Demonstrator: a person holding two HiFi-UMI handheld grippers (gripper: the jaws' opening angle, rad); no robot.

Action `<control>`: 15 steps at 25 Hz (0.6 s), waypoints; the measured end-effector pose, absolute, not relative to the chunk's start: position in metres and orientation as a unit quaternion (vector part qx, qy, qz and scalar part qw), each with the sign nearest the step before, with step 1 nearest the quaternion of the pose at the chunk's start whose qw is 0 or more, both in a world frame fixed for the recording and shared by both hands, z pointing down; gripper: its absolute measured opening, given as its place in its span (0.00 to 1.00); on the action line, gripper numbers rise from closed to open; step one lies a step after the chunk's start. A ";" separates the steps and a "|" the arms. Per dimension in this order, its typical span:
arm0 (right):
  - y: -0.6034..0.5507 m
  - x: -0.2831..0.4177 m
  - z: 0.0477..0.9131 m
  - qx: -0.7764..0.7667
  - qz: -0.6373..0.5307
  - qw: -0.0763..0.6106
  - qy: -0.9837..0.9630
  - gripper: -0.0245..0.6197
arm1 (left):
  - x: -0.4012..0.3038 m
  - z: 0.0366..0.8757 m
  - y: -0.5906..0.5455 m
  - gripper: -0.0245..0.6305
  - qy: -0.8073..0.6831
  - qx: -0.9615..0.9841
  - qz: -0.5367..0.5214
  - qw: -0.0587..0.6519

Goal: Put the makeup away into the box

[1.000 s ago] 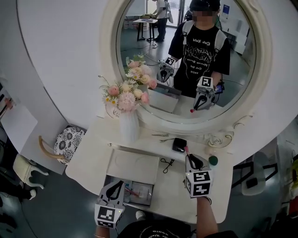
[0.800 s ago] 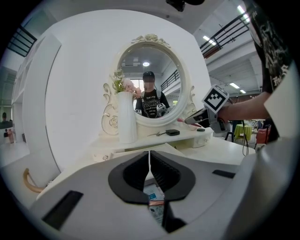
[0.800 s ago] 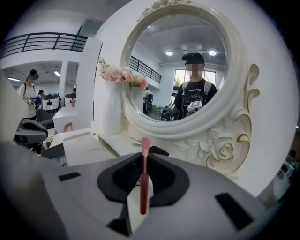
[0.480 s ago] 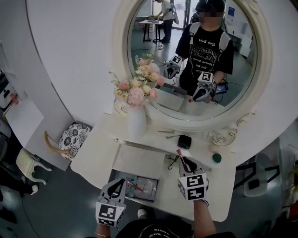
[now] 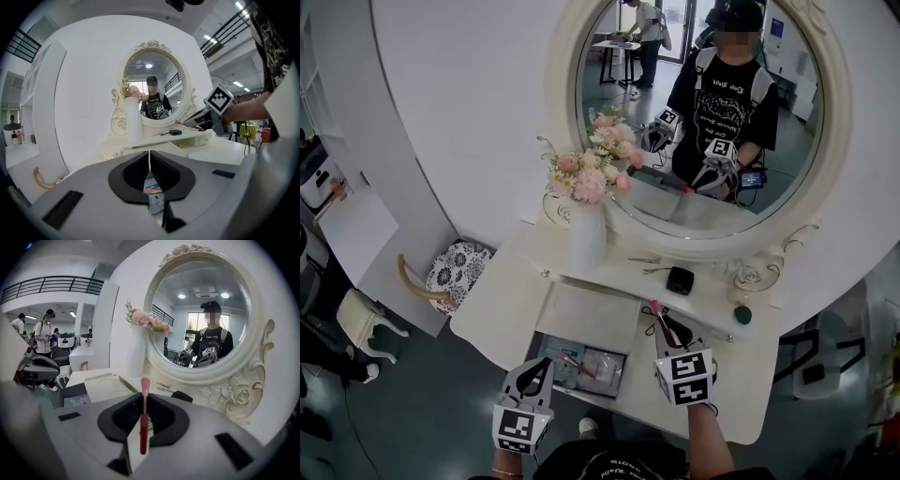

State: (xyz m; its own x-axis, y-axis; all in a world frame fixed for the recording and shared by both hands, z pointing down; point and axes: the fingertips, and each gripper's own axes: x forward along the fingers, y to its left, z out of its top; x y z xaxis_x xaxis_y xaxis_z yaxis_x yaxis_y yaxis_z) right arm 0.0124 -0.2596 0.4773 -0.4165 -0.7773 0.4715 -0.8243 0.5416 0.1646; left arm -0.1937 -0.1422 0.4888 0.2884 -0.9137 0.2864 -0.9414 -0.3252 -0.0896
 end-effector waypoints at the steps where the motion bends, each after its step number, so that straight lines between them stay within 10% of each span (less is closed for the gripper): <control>1: -0.258 0.010 0.478 0.474 0.045 0.255 -0.842 0.11 | -0.195 0.489 -0.140 0.07 -0.580 0.800 0.144 0.048; 15: -0.235 -0.025 0.485 0.433 0.036 0.263 -0.861 0.11 | -0.211 0.489 -0.122 0.07 -0.595 0.790 0.143 0.046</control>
